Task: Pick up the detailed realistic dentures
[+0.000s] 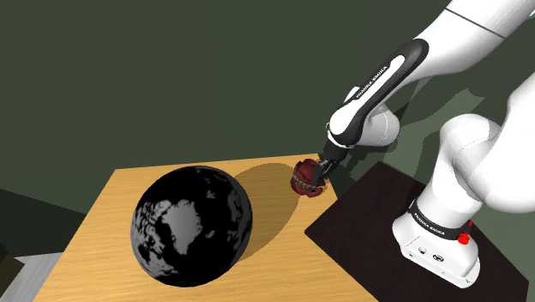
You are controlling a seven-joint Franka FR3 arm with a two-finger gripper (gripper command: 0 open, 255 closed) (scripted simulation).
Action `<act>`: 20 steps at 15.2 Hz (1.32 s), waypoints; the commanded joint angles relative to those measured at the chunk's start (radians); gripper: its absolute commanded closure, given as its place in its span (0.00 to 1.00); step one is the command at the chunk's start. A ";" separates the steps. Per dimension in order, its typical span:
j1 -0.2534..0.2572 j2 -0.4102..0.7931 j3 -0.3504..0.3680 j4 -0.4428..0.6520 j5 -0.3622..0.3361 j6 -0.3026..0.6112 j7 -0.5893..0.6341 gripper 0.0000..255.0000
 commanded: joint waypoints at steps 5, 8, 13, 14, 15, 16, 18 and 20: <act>0.003 0.003 -0.002 0.001 0.005 0.002 -0.004 1.00; 0.005 0.003 -0.003 0.001 0.007 0.002 -0.005 1.00; -0.132 -0.094 0.090 -0.021 -0.179 -0.067 0.148 1.00; -0.160 -0.117 0.109 -0.024 -0.211 -0.087 0.175 1.00; -0.185 -0.139 0.127 -0.025 -0.239 -0.108 0.199 1.00; -0.208 -0.161 0.143 -0.026 -0.263 -0.130 0.220 1.00; -0.246 -0.204 0.170 -0.026 -0.304 -0.174 0.257 1.00; -0.277 -0.245 0.192 -0.023 -0.337 -0.218 0.287 1.00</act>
